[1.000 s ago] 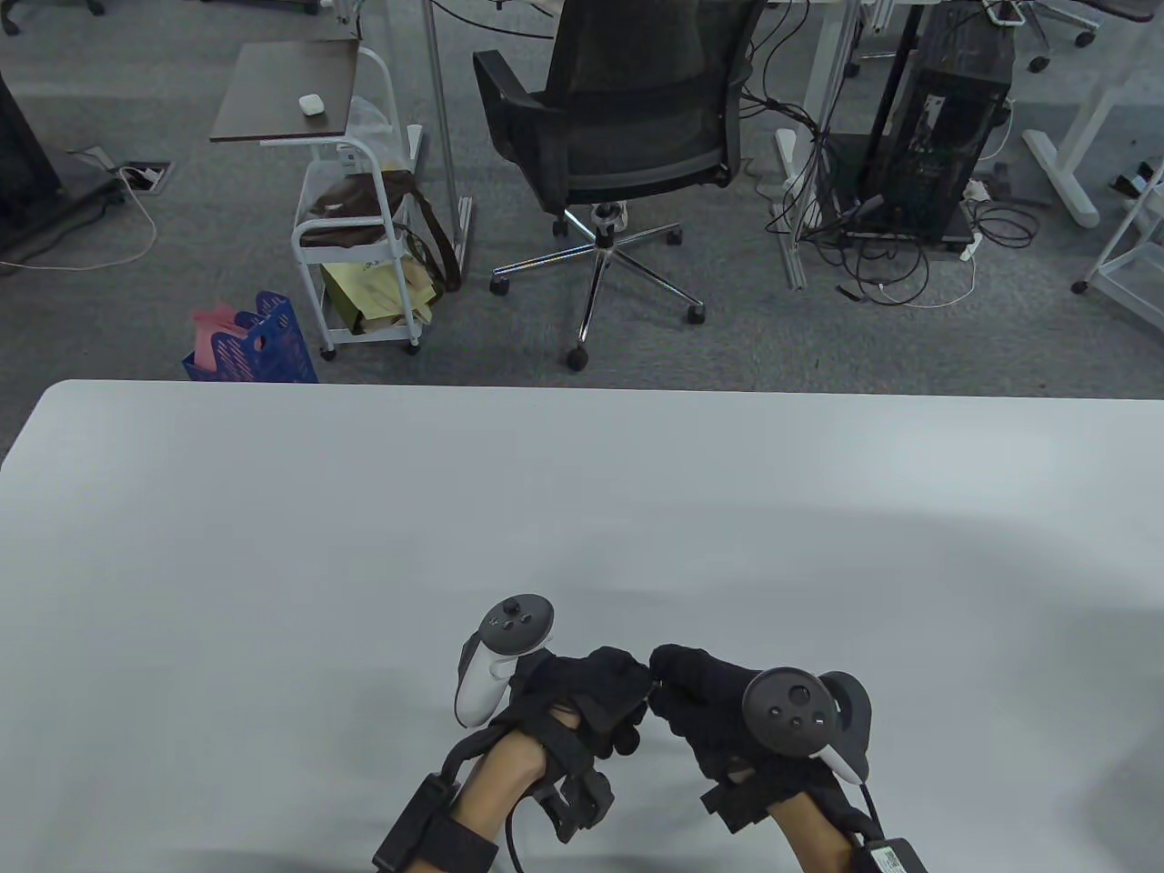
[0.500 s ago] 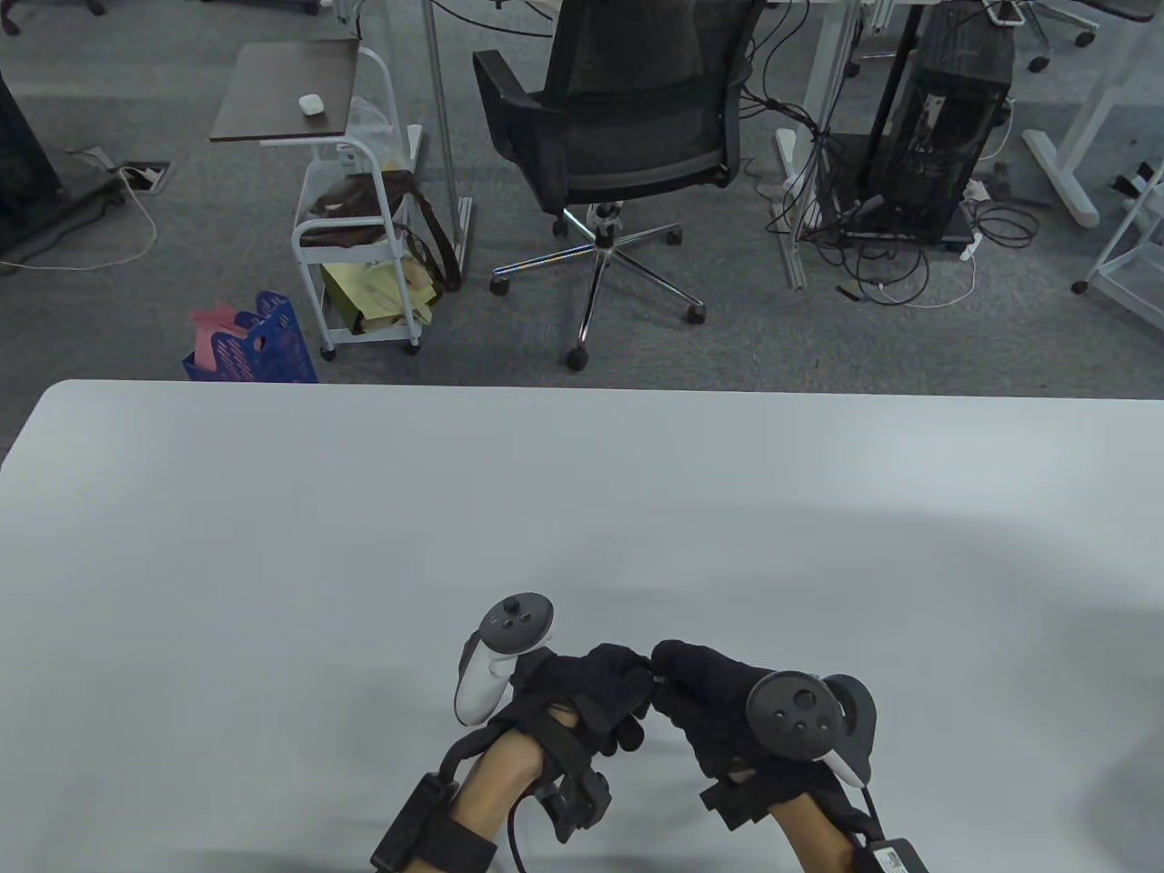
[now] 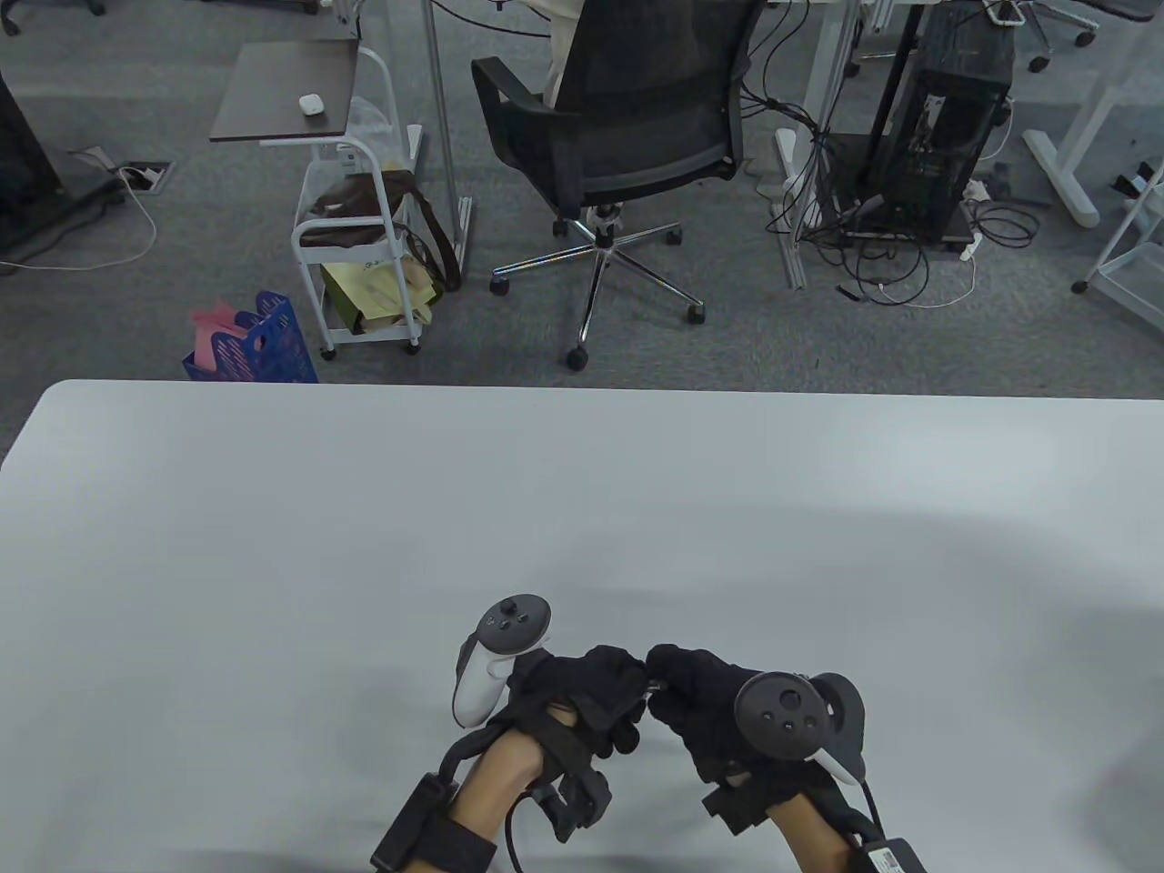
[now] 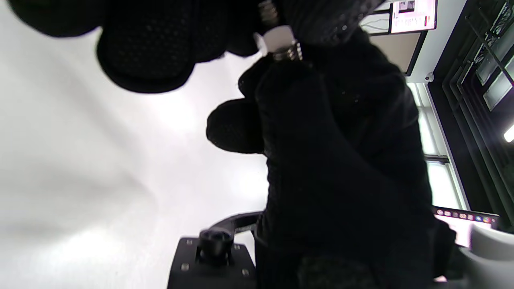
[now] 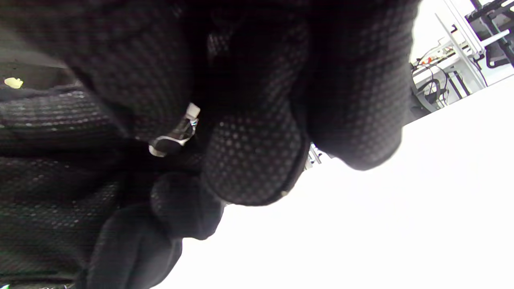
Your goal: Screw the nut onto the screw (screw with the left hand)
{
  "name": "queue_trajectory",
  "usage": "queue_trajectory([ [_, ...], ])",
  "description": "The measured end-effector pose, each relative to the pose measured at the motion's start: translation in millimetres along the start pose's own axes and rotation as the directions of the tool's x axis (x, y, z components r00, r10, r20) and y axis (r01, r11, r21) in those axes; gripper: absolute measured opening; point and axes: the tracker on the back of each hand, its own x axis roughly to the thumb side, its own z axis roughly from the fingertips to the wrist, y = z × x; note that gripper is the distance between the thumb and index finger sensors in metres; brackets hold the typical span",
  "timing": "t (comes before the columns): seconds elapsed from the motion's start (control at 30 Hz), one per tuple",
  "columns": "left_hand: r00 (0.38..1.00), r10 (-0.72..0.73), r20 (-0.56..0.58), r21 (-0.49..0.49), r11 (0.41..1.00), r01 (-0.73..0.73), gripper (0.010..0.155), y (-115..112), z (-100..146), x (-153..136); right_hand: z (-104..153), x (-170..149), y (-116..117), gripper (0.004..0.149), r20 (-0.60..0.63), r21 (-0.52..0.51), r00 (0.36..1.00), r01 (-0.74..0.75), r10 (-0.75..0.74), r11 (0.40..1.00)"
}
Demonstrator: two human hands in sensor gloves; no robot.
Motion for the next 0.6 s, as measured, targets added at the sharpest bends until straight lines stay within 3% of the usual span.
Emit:
queue_trajectory([
  [0.1,1.000,0.009,-0.014,0.042,0.999,-0.009,0.067,-0.1,1.0,-3.3,0.0,-1.0,-0.5,0.049,-0.003,-0.006,1.000,0.002,-0.002,1.000],
  [0.17,1.000,-0.013,-0.023,0.076,0.997,0.014,0.061,1.0,0.8,-3.5,-0.1,-0.3,-0.7,0.048,-0.002,-0.008,1.000,-0.001,0.001,1.000],
  [0.27,1.000,-0.011,-0.007,0.040,0.999,0.011,0.056,0.6,-0.1,-1.4,0.0,1.3,-1.2,0.048,0.010,-0.012,1.000,-0.016,0.016,1.000],
  [0.37,1.000,0.009,0.014,-0.005,1.000,-0.009,0.057,0.9,-0.4,0.3,0.0,2.5,-3.2,0.048,0.015,-0.026,1.000,-0.023,0.023,0.999],
  [0.47,1.000,0.019,-0.003,0.048,0.999,-0.019,0.065,1.9,1.3,-2.6,0.2,1.5,-3.0,0.048,0.013,-0.025,1.000,-0.026,0.026,0.999],
  [0.6,1.000,0.000,-0.018,0.049,0.999,0.001,0.057,1.5,-0.3,-3.7,0.1,2.1,-2.1,0.048,0.014,-0.018,0.999,-0.034,0.034,0.999],
])
